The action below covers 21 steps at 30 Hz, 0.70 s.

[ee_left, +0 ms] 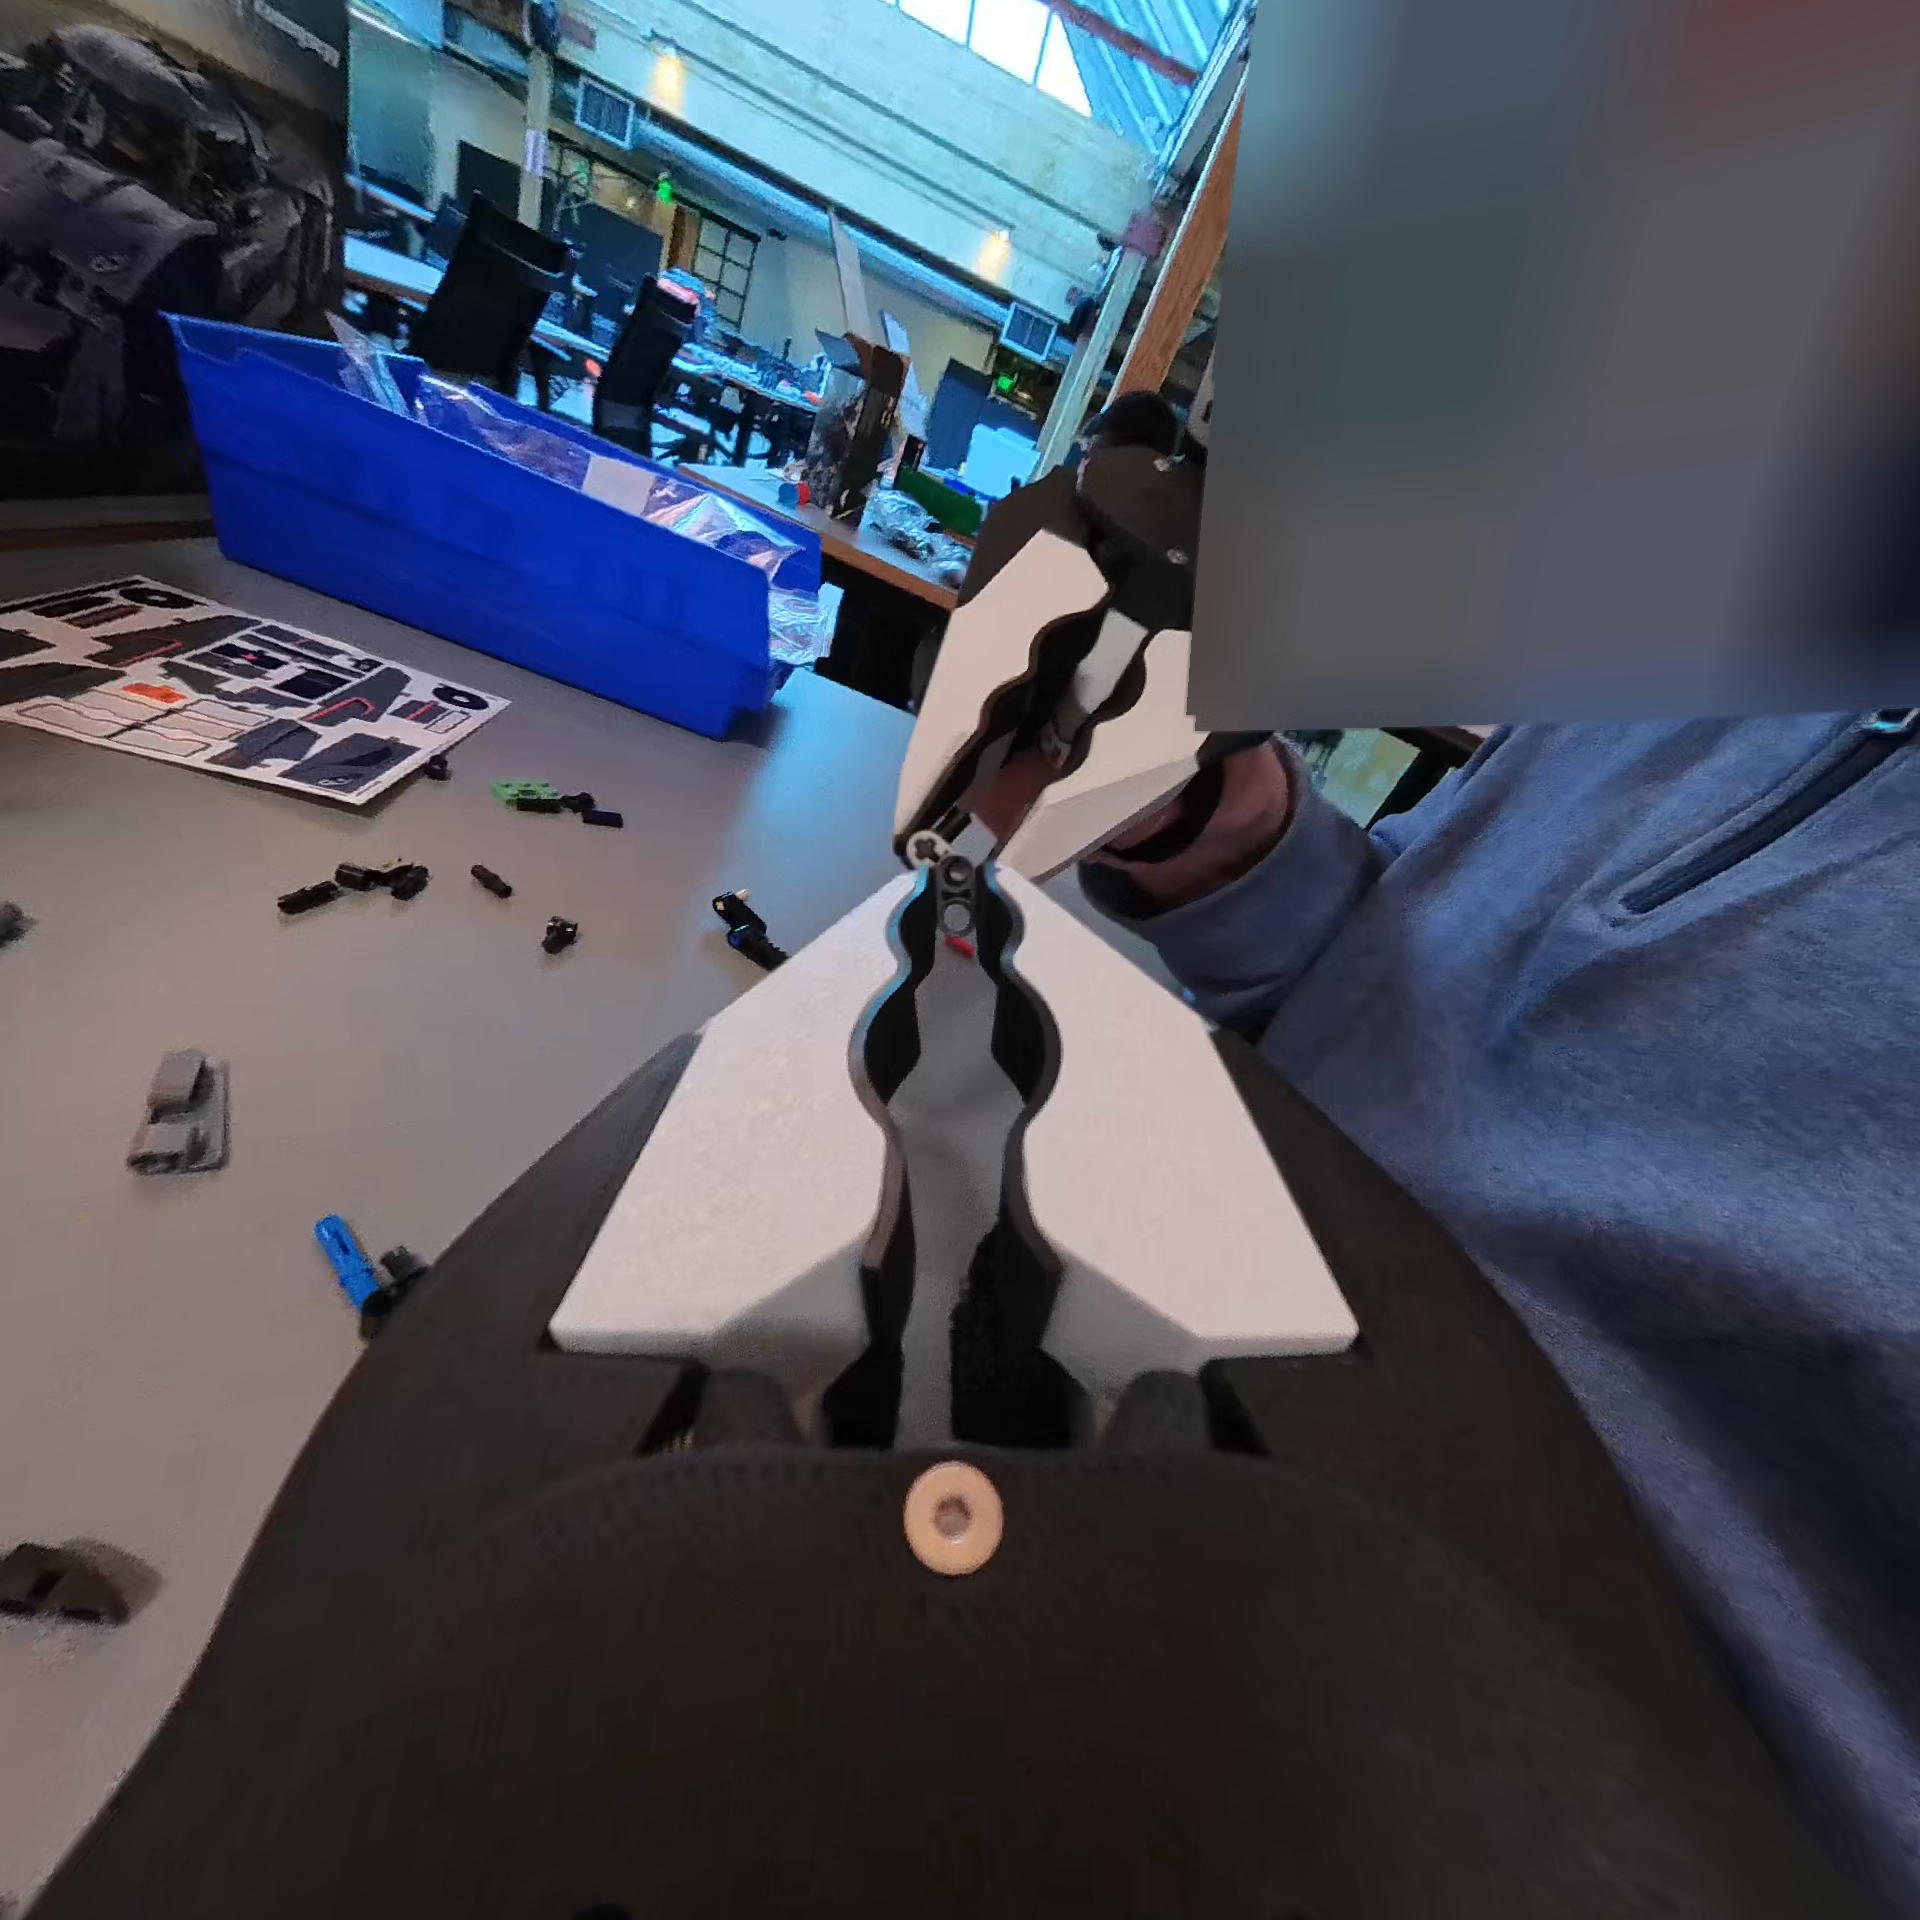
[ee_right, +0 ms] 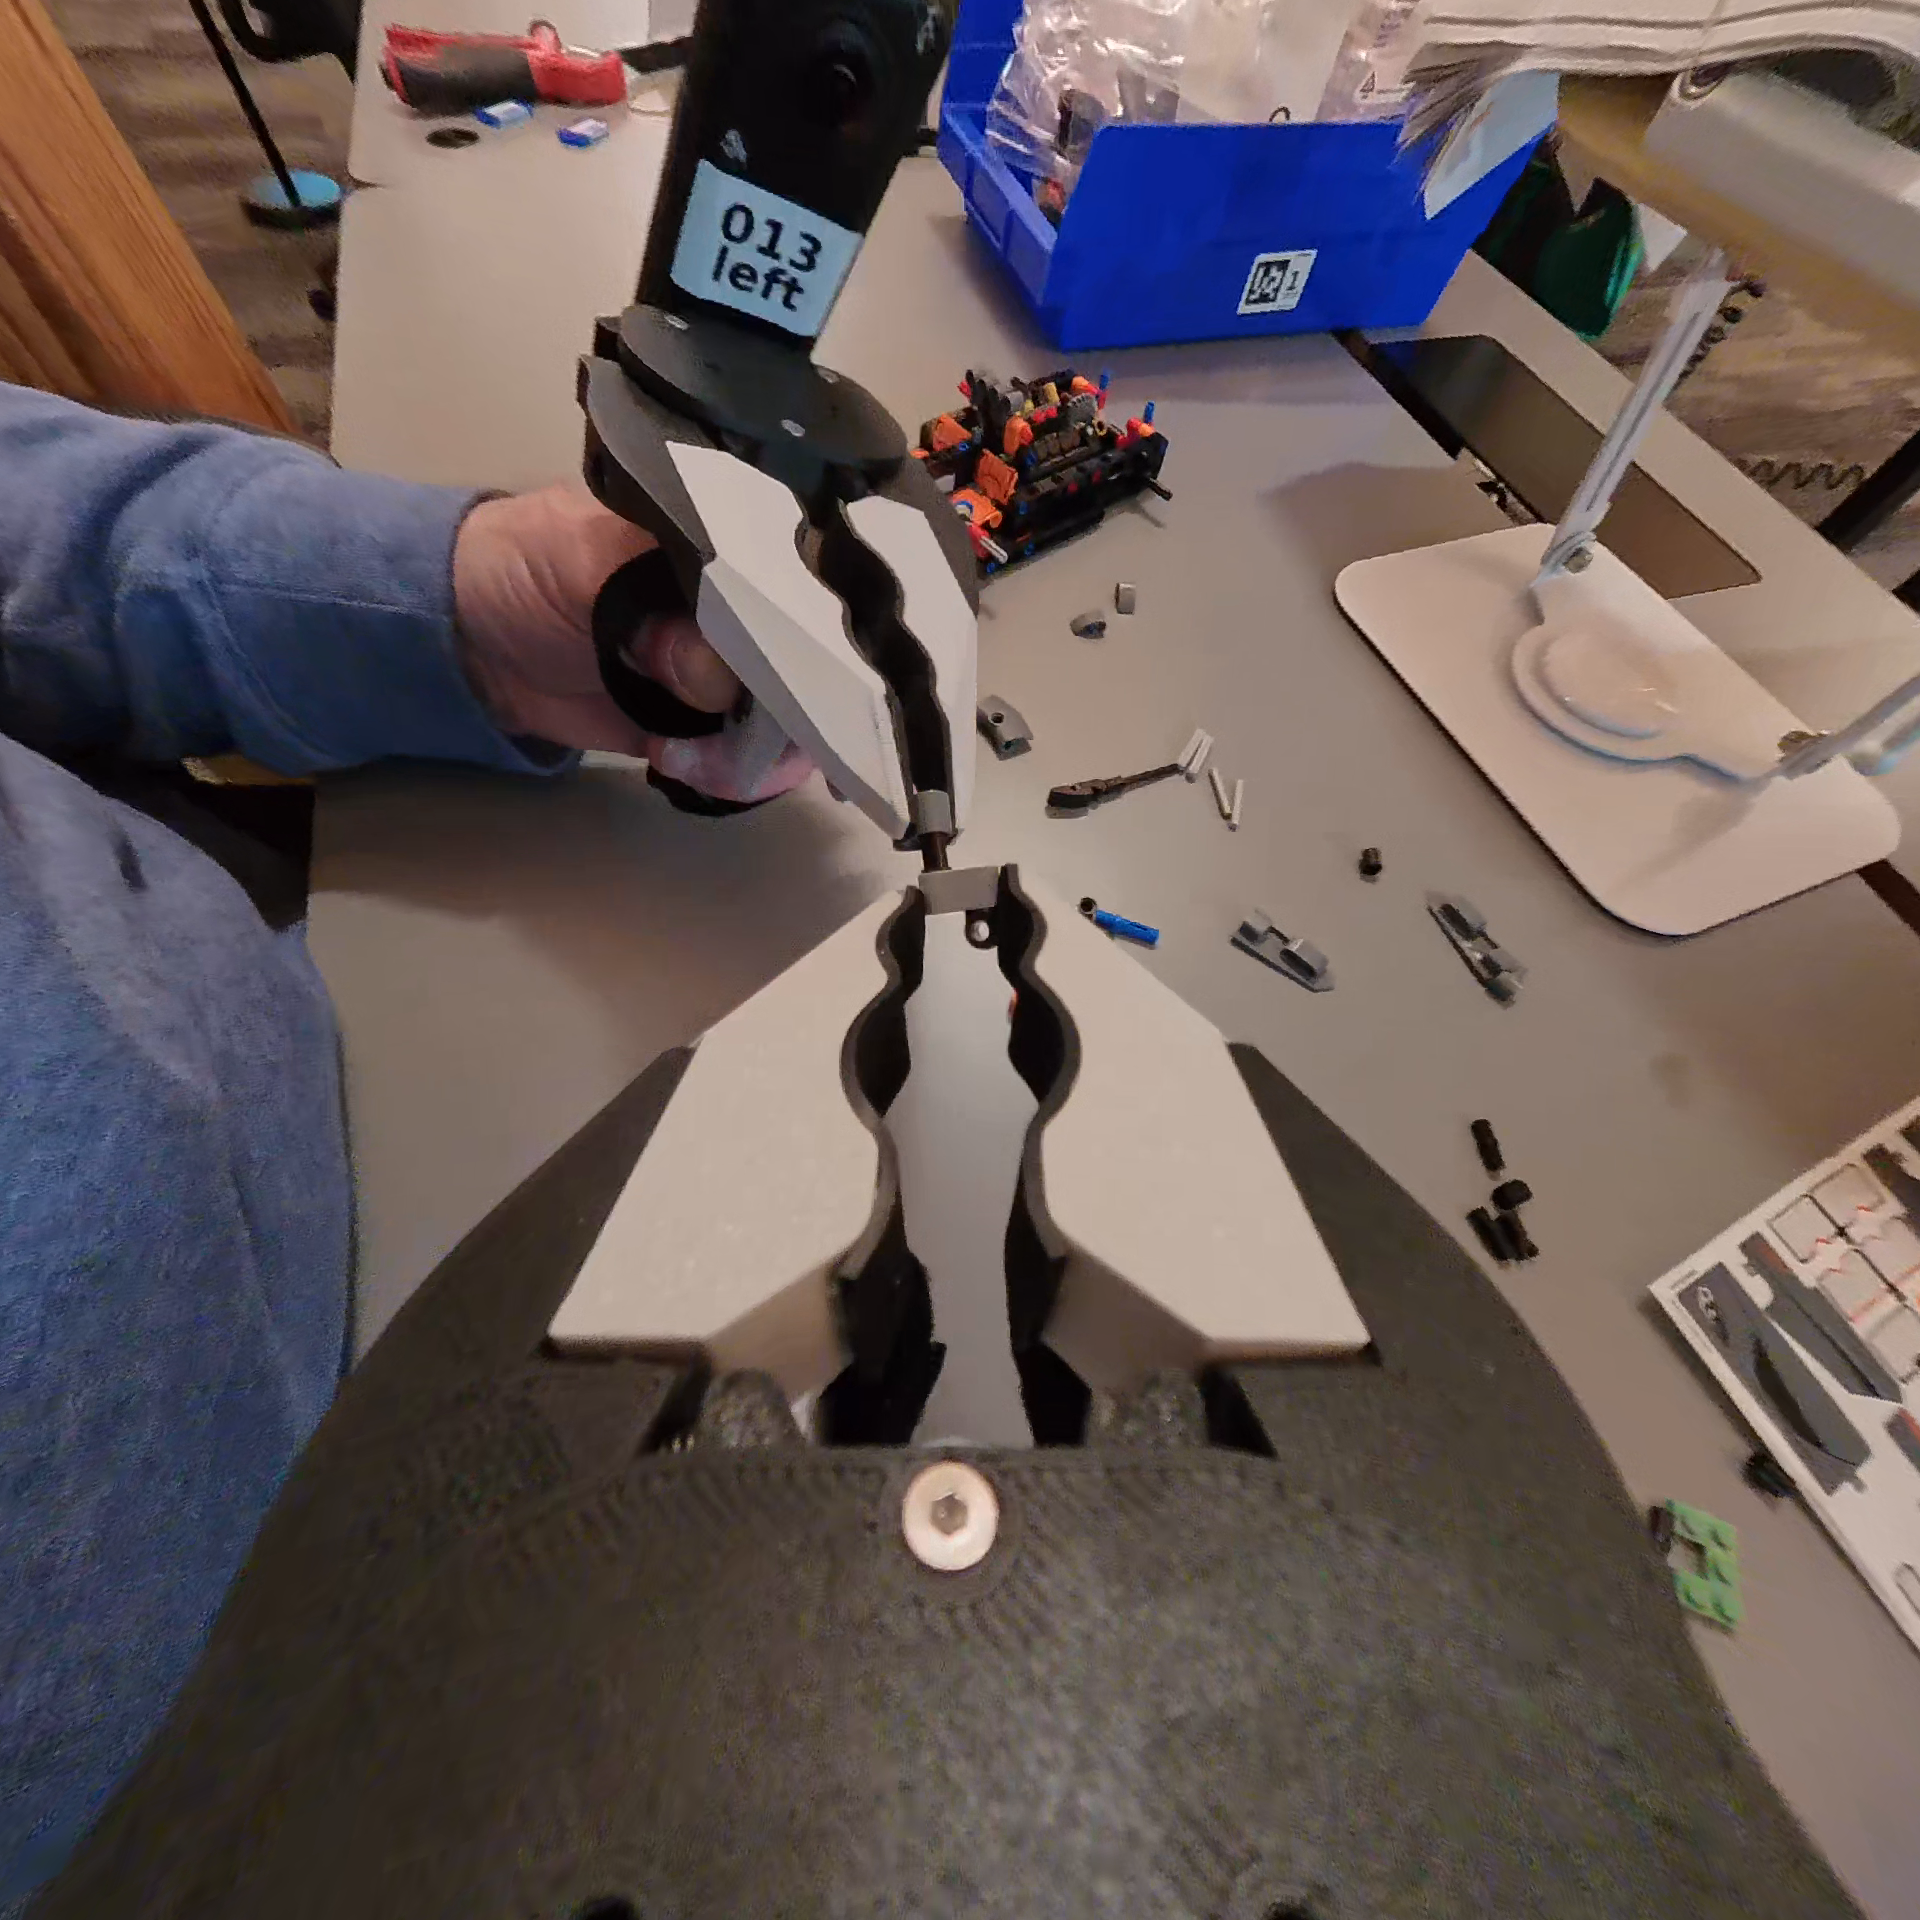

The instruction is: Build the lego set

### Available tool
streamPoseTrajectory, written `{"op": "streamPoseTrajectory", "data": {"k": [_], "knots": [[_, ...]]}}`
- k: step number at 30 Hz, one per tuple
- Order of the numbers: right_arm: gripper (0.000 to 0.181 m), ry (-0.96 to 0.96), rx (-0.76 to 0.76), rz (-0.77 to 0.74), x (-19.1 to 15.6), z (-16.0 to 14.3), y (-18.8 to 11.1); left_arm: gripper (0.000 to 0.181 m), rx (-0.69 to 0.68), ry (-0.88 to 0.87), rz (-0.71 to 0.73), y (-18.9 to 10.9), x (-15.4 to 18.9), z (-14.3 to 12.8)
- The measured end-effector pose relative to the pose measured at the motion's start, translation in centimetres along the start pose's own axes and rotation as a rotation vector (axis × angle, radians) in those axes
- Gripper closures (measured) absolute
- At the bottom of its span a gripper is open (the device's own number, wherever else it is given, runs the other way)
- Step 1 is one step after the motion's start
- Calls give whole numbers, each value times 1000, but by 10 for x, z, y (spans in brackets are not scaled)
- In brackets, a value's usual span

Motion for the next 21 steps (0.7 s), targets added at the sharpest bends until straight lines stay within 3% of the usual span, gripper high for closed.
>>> {"op": "streamPoseTrajectory", "data": {"k": [1, 10, 21], "knots": [[171, -10, -4, -13, 0, 0, 0, 176, -4, 4, 6, 0, 0, 1], [172, -92, -109, -131, -3, -12, 12, 175, -181, 140, 172, 6, 0, -11], [172, -110, -160, -188, -8, -22, 23, 176, -300, 218, 351, 3, -2, -26]]}}
Point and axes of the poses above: each gripper's, where its closed fingertips meet, y out along the fingers, z out of its top, x = y × z across the jaws, the point moved 3 cm from there along -y, back along the fingers, and after that the axes turned 9 degrees about -x, right-handed, at the moved point
